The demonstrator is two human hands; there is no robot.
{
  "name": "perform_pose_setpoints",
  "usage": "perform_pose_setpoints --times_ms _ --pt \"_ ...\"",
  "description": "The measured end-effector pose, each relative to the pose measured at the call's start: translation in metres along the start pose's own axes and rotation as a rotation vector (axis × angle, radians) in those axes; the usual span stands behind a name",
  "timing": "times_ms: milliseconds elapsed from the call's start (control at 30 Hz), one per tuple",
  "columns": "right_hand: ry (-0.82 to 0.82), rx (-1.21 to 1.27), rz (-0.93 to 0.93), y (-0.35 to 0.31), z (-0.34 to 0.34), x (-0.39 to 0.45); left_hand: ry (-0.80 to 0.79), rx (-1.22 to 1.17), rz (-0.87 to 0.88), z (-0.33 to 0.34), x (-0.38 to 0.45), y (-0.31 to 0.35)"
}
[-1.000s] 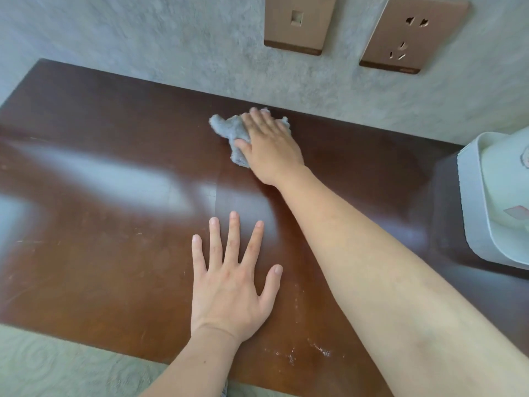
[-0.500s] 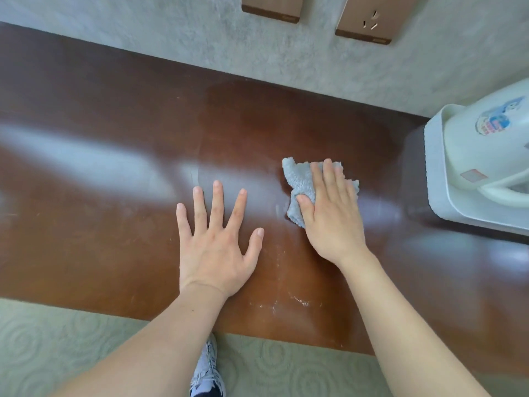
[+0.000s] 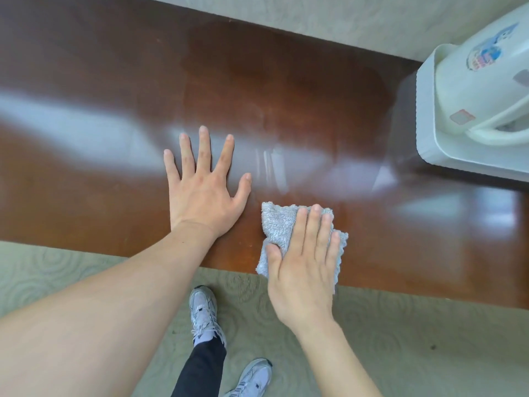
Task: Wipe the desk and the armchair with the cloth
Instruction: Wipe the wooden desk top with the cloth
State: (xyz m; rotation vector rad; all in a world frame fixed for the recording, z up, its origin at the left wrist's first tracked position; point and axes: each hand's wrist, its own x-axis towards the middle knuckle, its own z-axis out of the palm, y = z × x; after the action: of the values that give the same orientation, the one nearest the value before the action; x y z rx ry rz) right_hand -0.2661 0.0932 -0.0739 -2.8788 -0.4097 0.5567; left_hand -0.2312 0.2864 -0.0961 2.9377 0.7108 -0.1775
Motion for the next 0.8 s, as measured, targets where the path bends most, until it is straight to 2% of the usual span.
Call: perform_pose_setpoints --times_ms 67,267,433,567,733,800 --pt "0.079 -0.02 0.0 -0.009 0.002 0.018 0.009 0.005 -0.001 0.002 0.0 0.0" --pt "0.166 -0.056 -0.063 -0.03 -0.021 0.123 0.02 -0.004 0.003 0.002 0.0 -0.001" --pt "0.129 -0.063 -0.101 -0.037 -0.04 0.179 0.029 -0.004 0.006 0.003 0.0 -0.001" --pt "0.184 -0.019 -0.115 -0.029 -0.025 0.127 0.037 -0.013 0.013 0.004 0.0 -0.001" --pt "0.184 0.033 -0.013 -0.027 0.012 0.007 0.026 -0.019 0.009 0.003 -0.001 -0.002" --pt "0.168 0.015 0.027 -0.034 0.022 -0.01 0.029 -0.021 0.012 0.002 -0.001 -0.002"
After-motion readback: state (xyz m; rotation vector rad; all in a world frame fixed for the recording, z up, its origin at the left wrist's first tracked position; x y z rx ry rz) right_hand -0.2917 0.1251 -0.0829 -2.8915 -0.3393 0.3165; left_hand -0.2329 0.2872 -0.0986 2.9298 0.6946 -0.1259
